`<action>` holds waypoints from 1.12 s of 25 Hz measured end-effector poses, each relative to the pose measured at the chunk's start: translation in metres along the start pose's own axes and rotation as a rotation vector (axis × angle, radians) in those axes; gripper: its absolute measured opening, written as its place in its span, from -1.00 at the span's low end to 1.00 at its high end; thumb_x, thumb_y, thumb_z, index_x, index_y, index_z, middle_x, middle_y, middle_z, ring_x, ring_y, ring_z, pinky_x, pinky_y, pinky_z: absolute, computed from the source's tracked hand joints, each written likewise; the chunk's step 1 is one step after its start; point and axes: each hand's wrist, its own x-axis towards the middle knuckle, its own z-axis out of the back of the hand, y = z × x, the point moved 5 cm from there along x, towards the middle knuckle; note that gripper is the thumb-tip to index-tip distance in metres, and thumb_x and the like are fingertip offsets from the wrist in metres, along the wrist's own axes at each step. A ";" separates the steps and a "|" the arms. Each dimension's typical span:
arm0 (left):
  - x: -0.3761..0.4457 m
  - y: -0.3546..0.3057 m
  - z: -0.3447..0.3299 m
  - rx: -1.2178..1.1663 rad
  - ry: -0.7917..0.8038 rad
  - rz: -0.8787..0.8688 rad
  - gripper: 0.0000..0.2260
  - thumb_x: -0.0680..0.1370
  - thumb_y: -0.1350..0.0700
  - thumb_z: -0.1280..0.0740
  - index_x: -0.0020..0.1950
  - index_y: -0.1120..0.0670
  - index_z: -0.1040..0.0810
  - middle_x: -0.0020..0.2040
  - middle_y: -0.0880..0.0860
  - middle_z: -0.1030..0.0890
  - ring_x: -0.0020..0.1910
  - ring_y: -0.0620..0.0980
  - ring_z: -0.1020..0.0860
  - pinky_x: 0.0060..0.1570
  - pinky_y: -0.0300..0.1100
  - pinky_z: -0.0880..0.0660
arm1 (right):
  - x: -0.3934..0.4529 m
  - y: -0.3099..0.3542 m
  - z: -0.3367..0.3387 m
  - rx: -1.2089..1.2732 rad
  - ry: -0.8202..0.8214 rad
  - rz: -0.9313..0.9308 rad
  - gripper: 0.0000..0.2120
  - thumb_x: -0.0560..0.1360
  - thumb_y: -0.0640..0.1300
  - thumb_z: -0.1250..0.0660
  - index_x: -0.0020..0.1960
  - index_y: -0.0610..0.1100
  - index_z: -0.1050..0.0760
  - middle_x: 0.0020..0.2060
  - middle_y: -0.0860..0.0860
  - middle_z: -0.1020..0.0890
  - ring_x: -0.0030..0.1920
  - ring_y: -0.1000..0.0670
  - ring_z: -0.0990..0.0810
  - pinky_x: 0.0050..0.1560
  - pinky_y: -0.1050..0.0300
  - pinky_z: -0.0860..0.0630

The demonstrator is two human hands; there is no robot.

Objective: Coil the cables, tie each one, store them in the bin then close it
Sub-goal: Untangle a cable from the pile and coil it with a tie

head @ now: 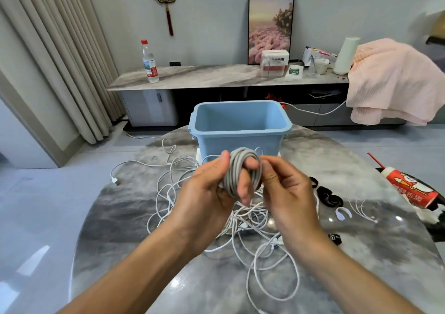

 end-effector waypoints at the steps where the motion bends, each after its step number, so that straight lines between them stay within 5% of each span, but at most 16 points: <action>1: 0.001 -0.001 0.003 -0.041 -0.030 -0.002 -0.63 0.63 0.04 -0.06 -0.06 0.26 -0.54 -0.43 0.08 -0.43 -0.44 -0.01 -0.41 -0.29 -0.26 -0.44 | -0.005 -0.006 -0.003 -0.052 -0.019 -0.021 -0.84 0.57 -0.12 -0.27 -0.04 -0.10 -0.63 -0.47 0.07 -0.53 -0.44 0.22 -0.44 -0.37 0.36 -0.36; 3: 0.003 -0.003 0.010 -0.123 -0.080 -0.001 -0.66 0.64 0.02 -0.06 -0.04 0.23 -0.50 -0.38 0.06 -0.46 -0.39 -0.01 -0.44 -0.24 -0.17 -0.45 | -0.013 -0.010 -0.009 -0.242 0.020 -0.037 -0.82 0.64 -0.15 -0.24 0.09 -0.02 -0.63 -0.42 -0.03 -0.55 -0.42 0.16 -0.45 -0.35 0.24 -0.37; 7: 0.010 -0.005 0.029 -0.145 -0.189 -0.061 -0.73 0.60 0.04 -0.13 0.08 0.19 -0.51 -0.23 0.07 -0.59 -0.22 0.01 -0.57 0.00 -0.11 -0.46 | -0.045 -0.006 -0.038 -0.599 0.264 -0.100 -0.77 0.66 -0.13 -0.12 0.24 0.08 -0.44 -0.29 0.07 -0.63 -0.27 0.10 -0.58 -0.21 0.19 -0.46; 9: 0.012 -0.004 0.039 0.101 -0.227 -0.105 -0.74 0.60 0.05 -0.17 0.09 0.19 -0.52 -0.22 0.09 -0.63 -0.18 0.02 -0.59 0.00 -0.15 -0.47 | -0.054 -0.002 -0.047 -0.700 0.361 -0.153 -0.82 0.65 -0.04 -0.08 0.13 0.01 -0.44 -0.20 0.05 -0.65 -0.16 0.06 -0.60 -0.04 0.06 -0.50; 12: 0.011 0.001 0.044 0.602 -0.197 -0.159 -0.69 0.66 0.00 -0.11 0.09 0.16 -0.55 -0.25 0.01 -0.62 -0.19 -0.07 -0.54 -0.05 -0.24 -0.43 | -0.037 0.016 -0.033 -0.977 0.355 -0.122 -0.78 0.62 0.02 -0.17 -0.09 -0.06 -0.47 -0.21 -0.04 -0.65 -0.14 -0.12 -0.61 -0.14 0.02 -0.48; 15: 0.009 0.004 0.035 0.844 -0.107 -0.193 -0.69 0.66 0.03 -0.10 0.00 0.17 -0.56 -0.28 0.01 -0.57 -0.24 -0.13 -0.51 -0.15 -0.26 -0.44 | -0.022 0.045 -0.023 -1.281 0.193 0.277 -0.80 0.48 0.04 -0.37 -0.23 -0.06 -0.57 -0.43 -0.03 -0.63 -0.39 -0.16 -0.60 -0.44 0.06 -0.44; 19: 0.005 0.011 0.018 0.811 0.044 -0.076 -0.67 0.64 0.02 -0.14 -0.22 0.20 -0.44 -0.37 0.04 -0.45 -0.35 -0.04 -0.42 -0.29 -0.06 -0.39 | -0.003 0.060 -0.006 -1.046 0.366 0.485 -0.78 0.36 0.08 -0.43 -0.14 0.00 -0.46 -0.44 0.14 -0.57 -0.44 0.05 -0.53 -0.43 0.14 -0.47; 21: 0.002 0.011 0.008 0.646 0.113 0.003 -0.65 0.64 0.02 -0.13 -0.23 0.20 -0.45 -0.42 0.07 -0.44 -0.39 0.01 -0.38 -0.30 -0.07 -0.33 | 0.013 0.065 0.013 -0.834 0.458 0.399 -0.70 0.35 0.08 -0.52 -0.15 0.01 -0.42 -0.45 0.18 -0.47 -0.44 0.16 -0.40 -0.38 0.34 -0.32; 25: -0.003 0.003 -0.011 0.270 0.212 0.086 -0.64 0.61 0.05 -0.09 -0.12 0.23 -0.58 -0.53 0.10 -0.39 -0.53 -0.03 -0.32 -0.38 -0.27 -0.31 | 0.027 0.061 0.033 -0.255 0.377 0.143 -0.68 0.29 0.05 -0.57 -0.23 -0.06 -0.46 -0.44 0.11 -0.51 -0.44 0.17 -0.36 -0.41 0.37 -0.30; 28: -0.006 0.002 -0.015 -0.001 0.222 0.122 -0.65 0.63 0.07 -0.08 -0.10 0.24 -0.56 -0.52 0.03 -0.39 -0.54 -0.05 -0.32 -0.30 -0.15 -0.18 | 0.022 0.041 0.019 0.094 0.280 -0.037 -0.79 0.33 0.04 -0.47 -0.31 0.01 -0.47 -0.52 0.12 -0.44 -0.53 0.19 -0.30 -0.52 0.38 -0.24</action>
